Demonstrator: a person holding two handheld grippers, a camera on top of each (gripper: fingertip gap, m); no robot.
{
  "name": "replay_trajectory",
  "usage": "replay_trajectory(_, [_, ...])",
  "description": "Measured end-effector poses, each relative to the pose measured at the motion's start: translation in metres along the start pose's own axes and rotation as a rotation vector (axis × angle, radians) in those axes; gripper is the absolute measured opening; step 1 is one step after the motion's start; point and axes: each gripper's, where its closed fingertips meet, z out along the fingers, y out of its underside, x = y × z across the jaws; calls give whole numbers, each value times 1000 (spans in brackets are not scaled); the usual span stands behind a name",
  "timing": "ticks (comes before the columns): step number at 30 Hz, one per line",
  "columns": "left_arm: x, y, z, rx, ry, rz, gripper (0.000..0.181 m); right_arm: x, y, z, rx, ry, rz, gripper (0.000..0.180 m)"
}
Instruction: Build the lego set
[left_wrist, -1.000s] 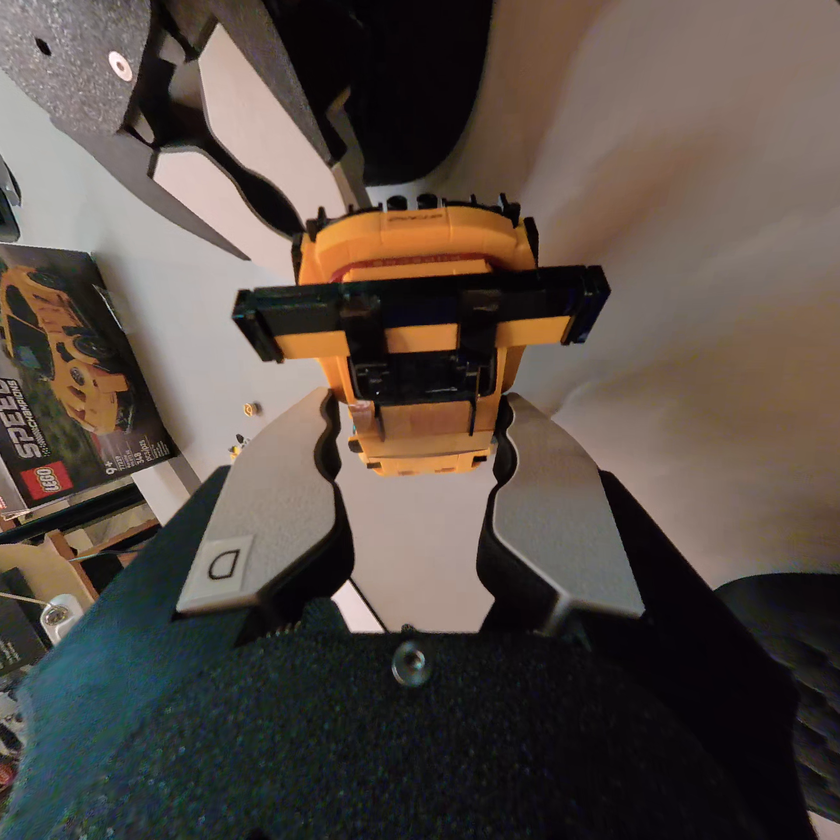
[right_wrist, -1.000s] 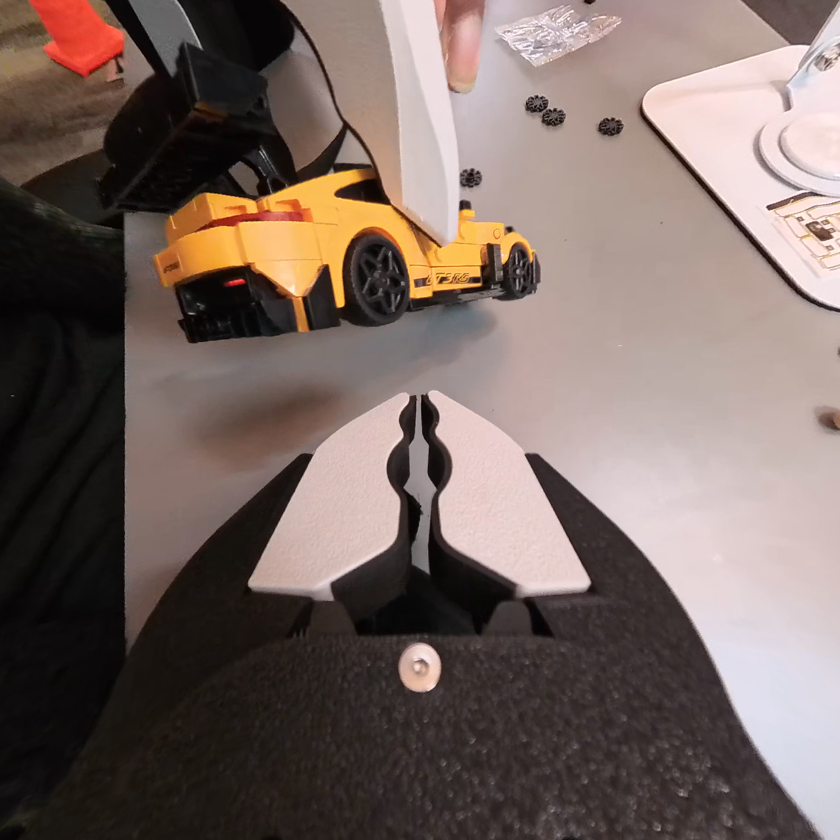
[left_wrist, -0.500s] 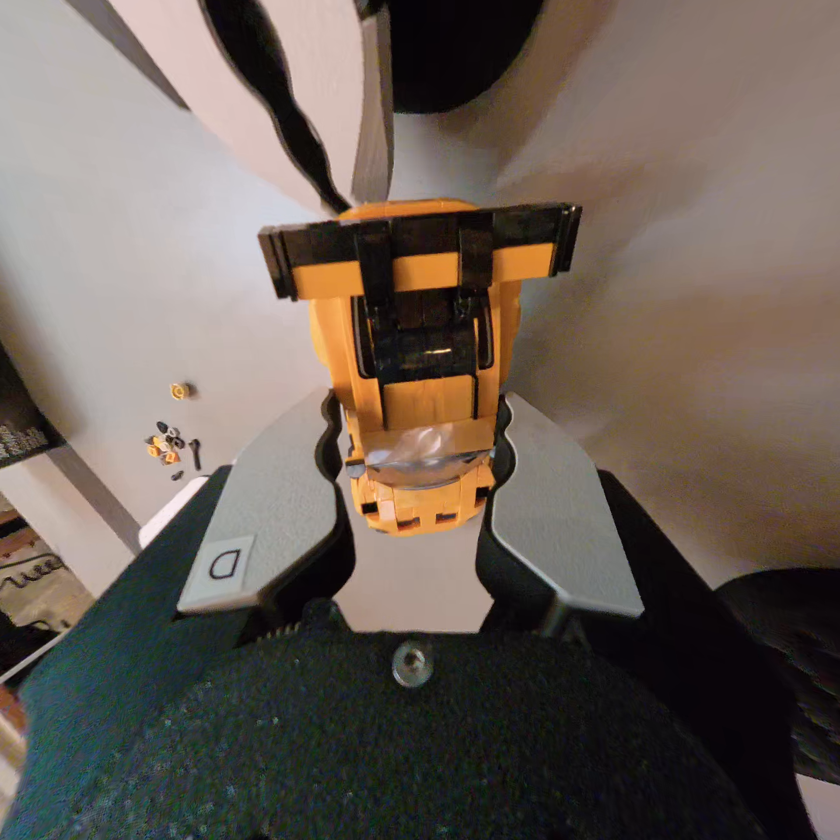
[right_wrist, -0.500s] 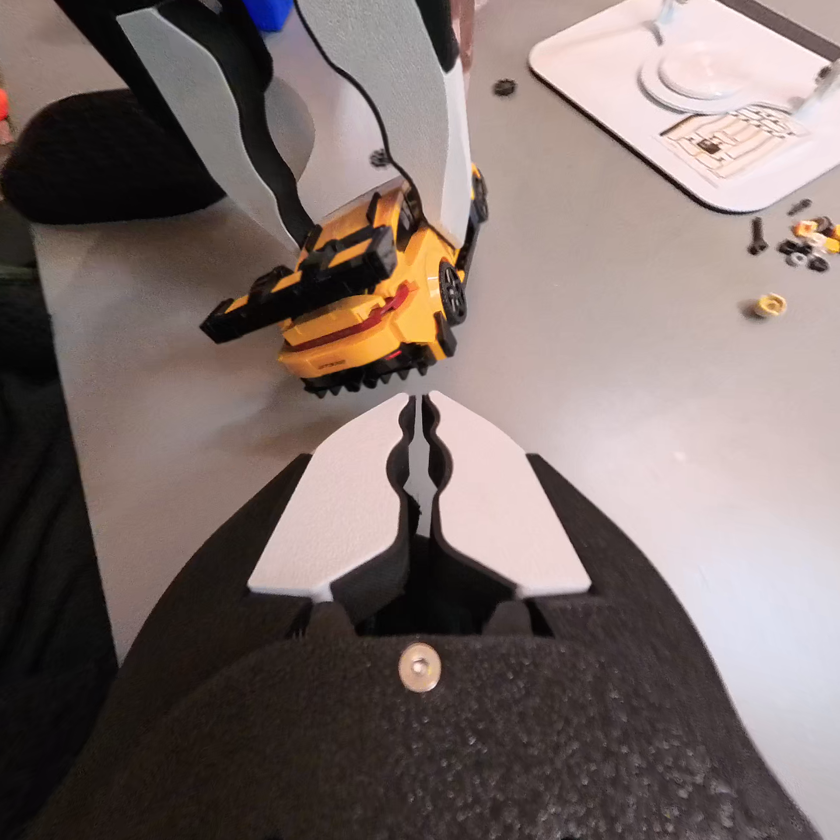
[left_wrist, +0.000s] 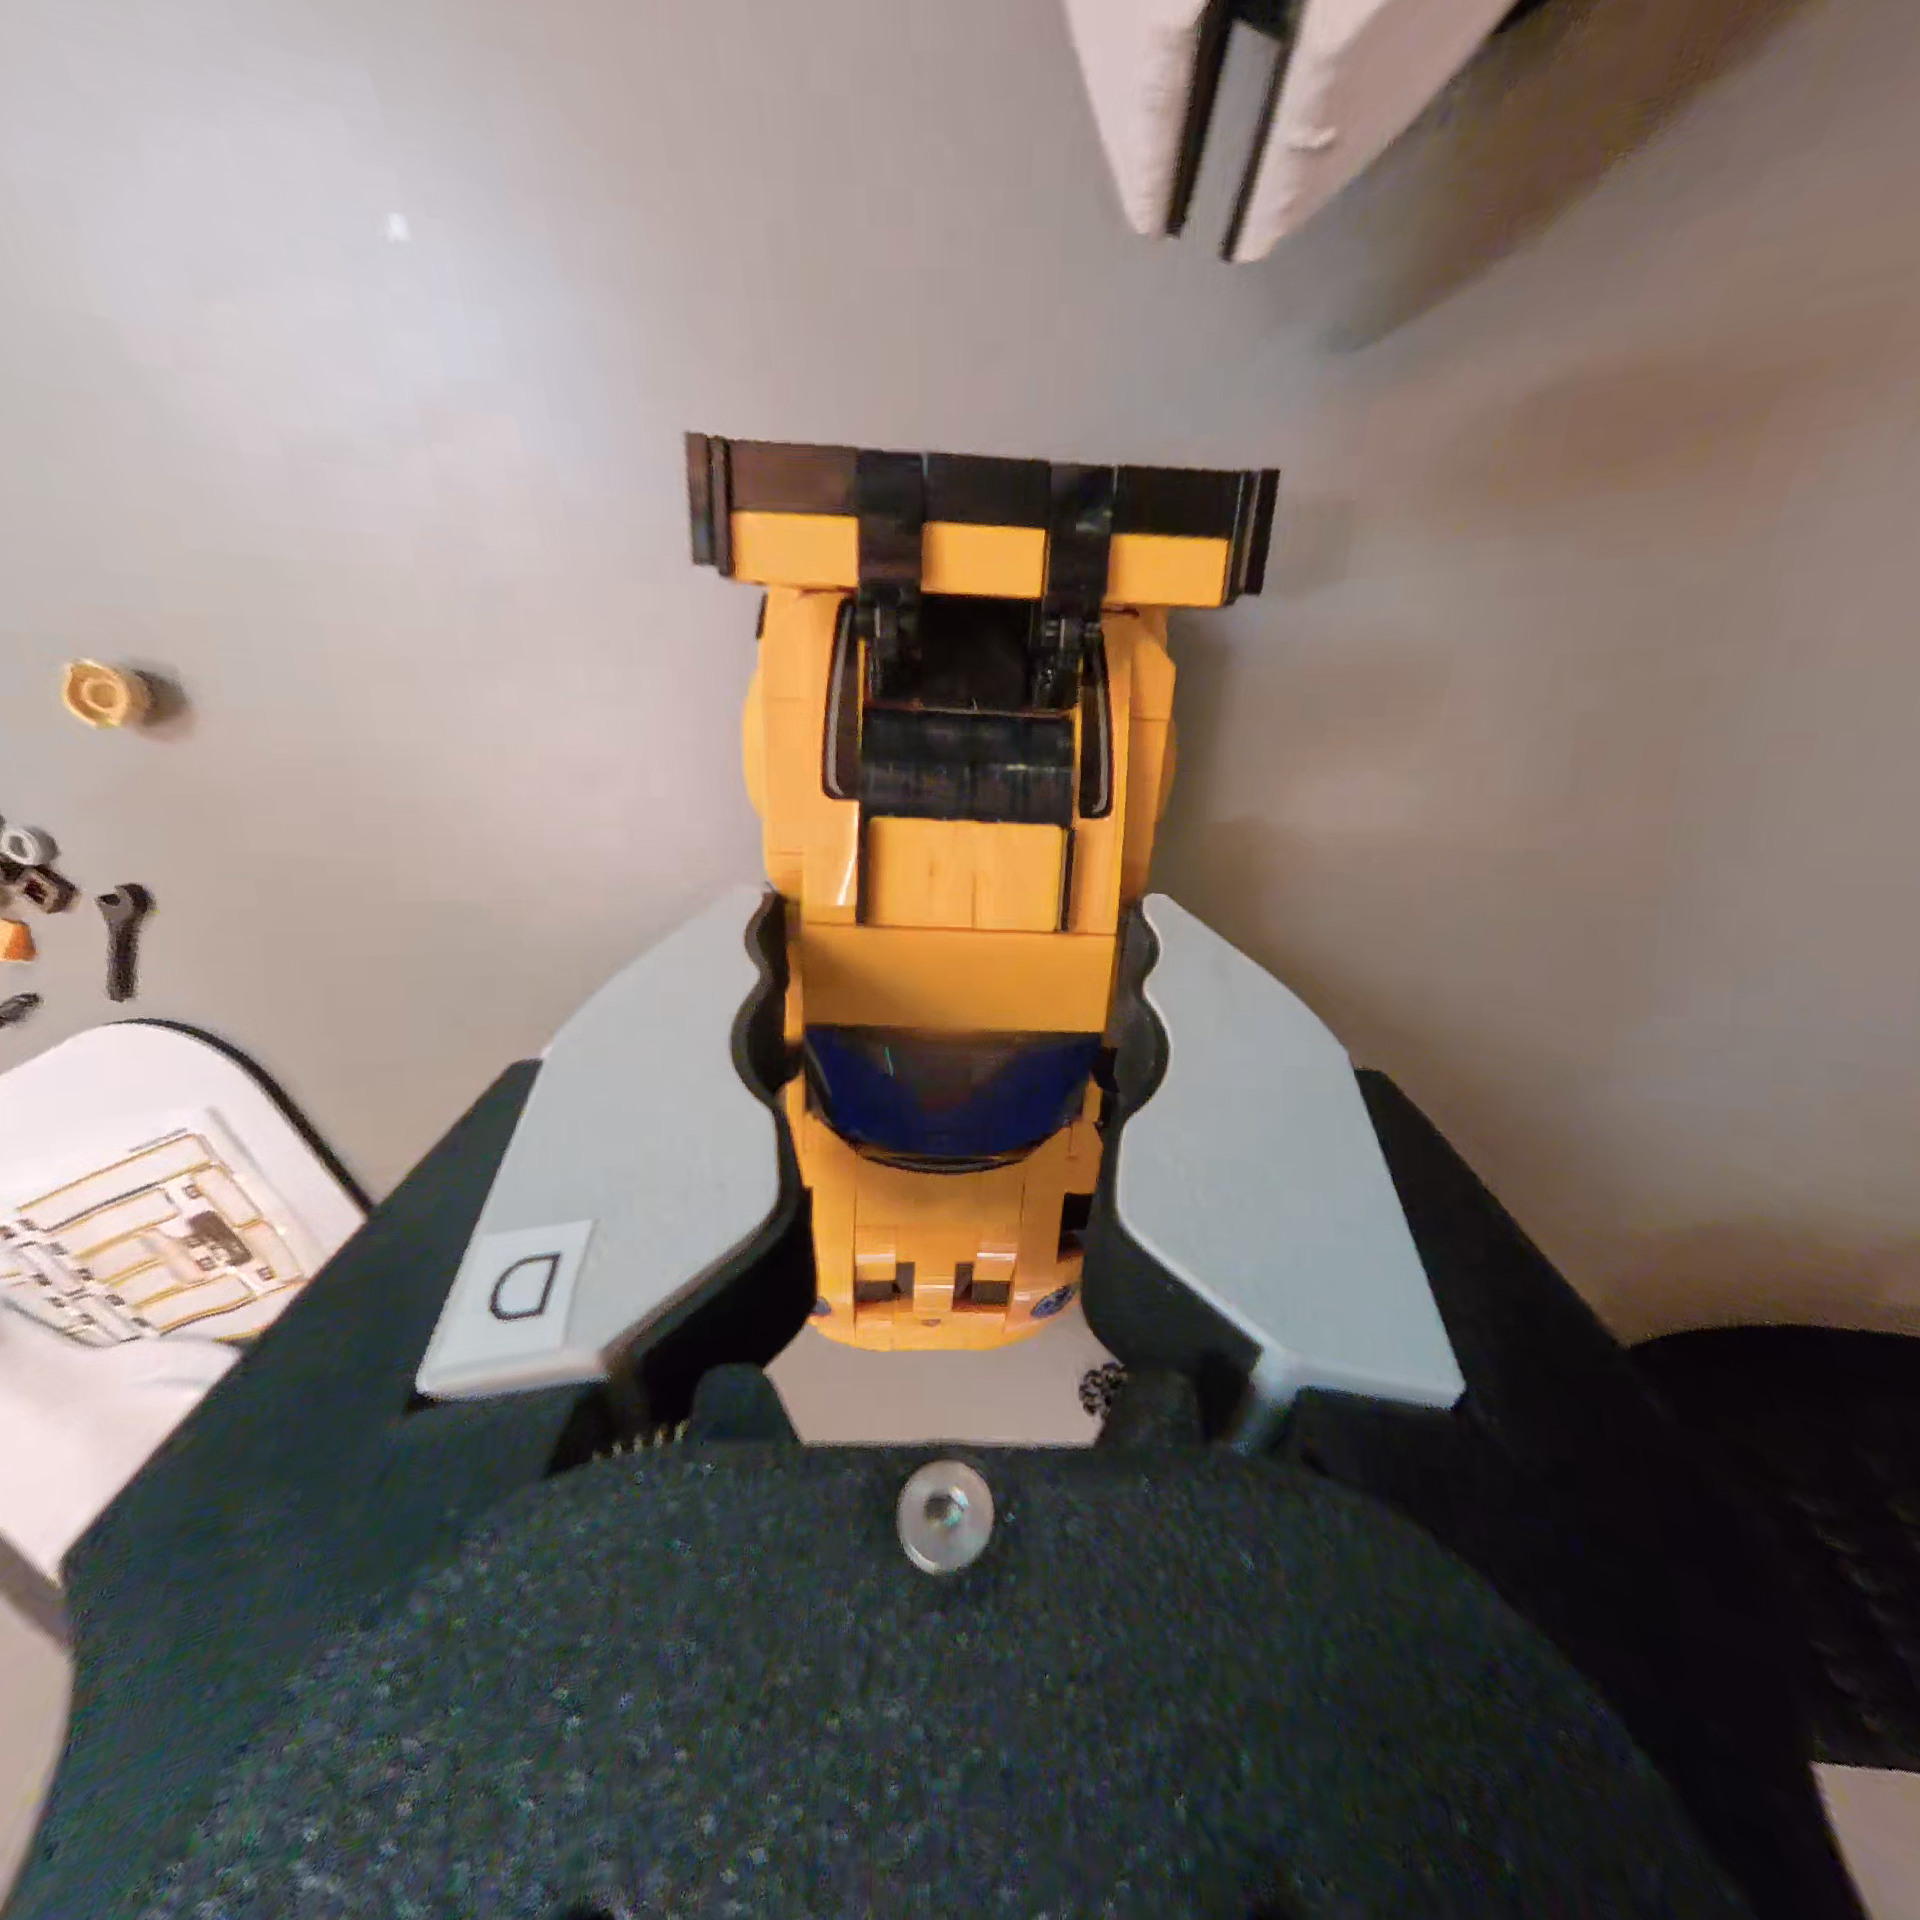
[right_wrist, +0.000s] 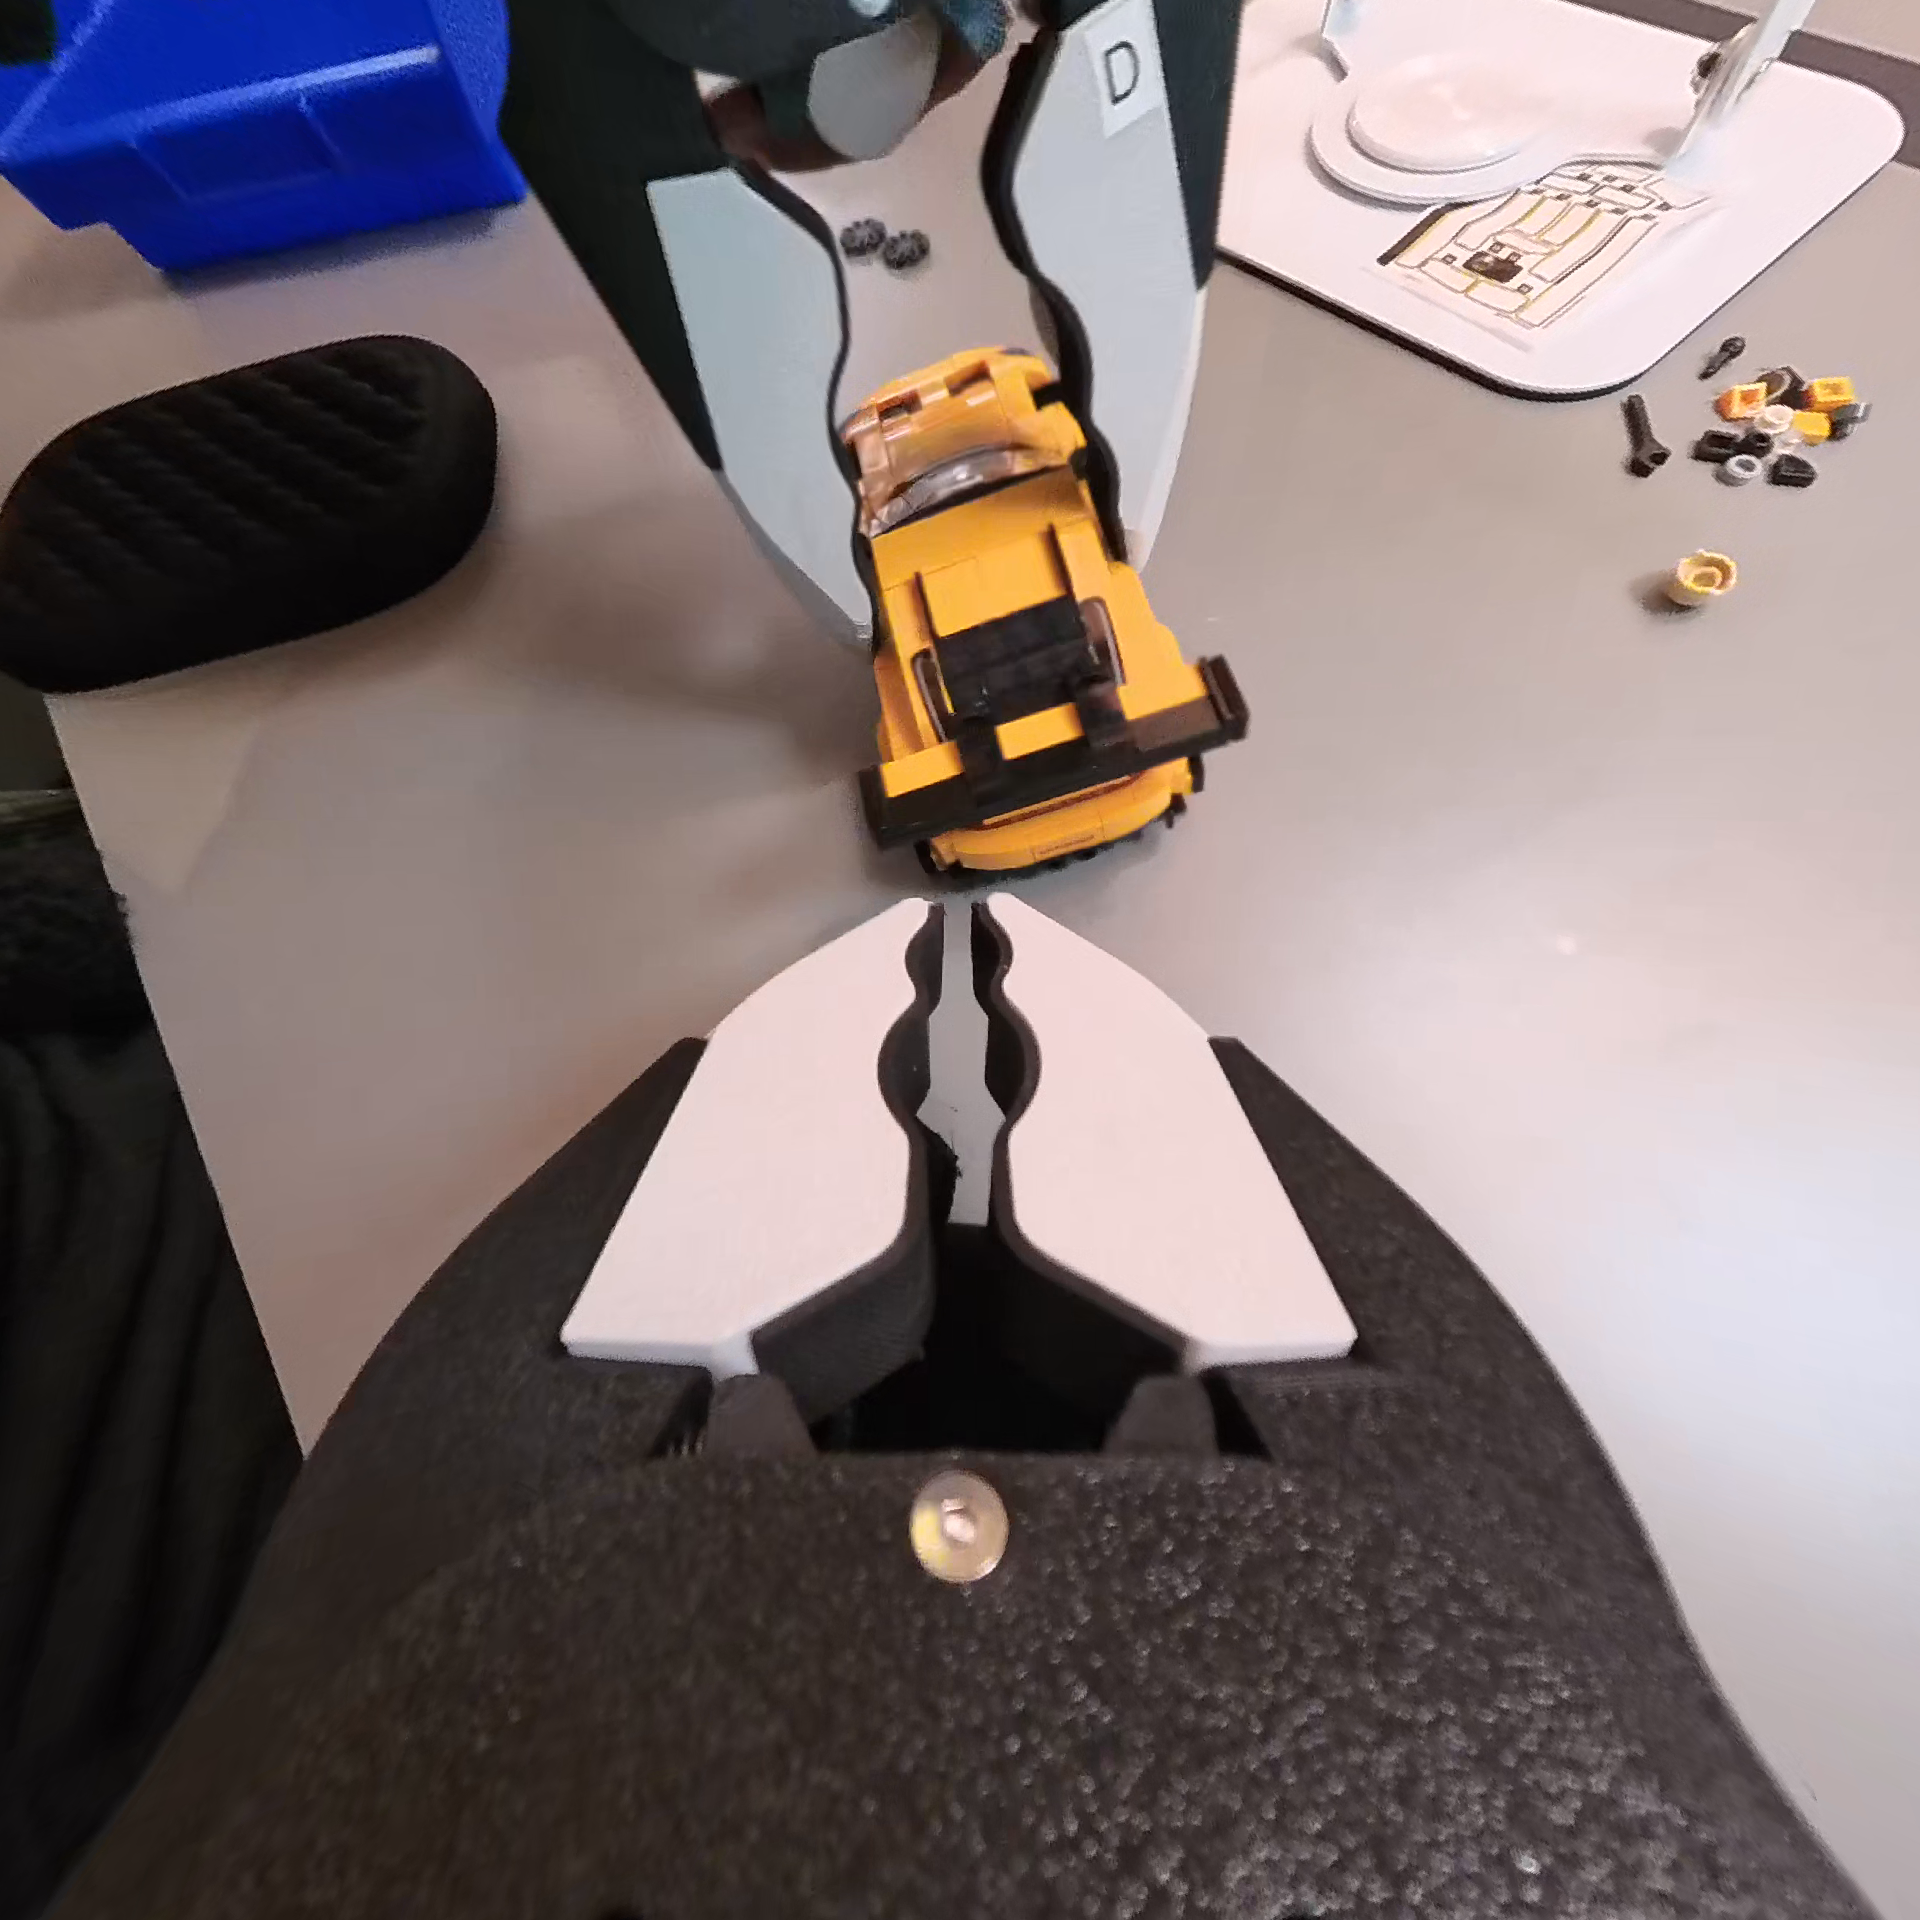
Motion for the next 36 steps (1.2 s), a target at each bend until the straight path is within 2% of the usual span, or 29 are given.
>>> replay_trajectory(4, [-3, 0, 1, 12, 16, -24, 61, -2, -1, 1, 0, -6, -6, 5])
replay_trajectory(6, [-1, 7, 6, -36, 18, -25, 73, -2, -1, 1, 1, -7, -5, 5])
replay_trajectory(8, [1, 11, 11, -56, 19, -21, 77, -3, -2, 1, 7, -6, 1, 5])
replay_trajectory(11, [-3, 11, 10, -40, 9, -54, 68, -3, -4, 1, 16, 3, 20, 5])
replay_trajectory(15, [-4, 11, 10, -48, 9, -90, 67, -6, -3, 3, 22, 15, 37, 5])
replay_trajectory(19, [-8, 12, 7, -20, 40, -204, 67, -6, 0, 5, 14, 35, 39, 5])
replay_trajectory(23, [-12, 7, 3, 81, 121, -336, 67, -1, -1, 7, 9, 75, 33, 5])
replay_trajectory(27, [-19, -5, -9, 263, 233, -500, 67, 9, -5, 14, 0, 129, 39, 5])
replay_trajectory(36, [-42, -6, -15, 469, 337, -803, 67, 26, -16, 13, 15, 242, 44, 3])
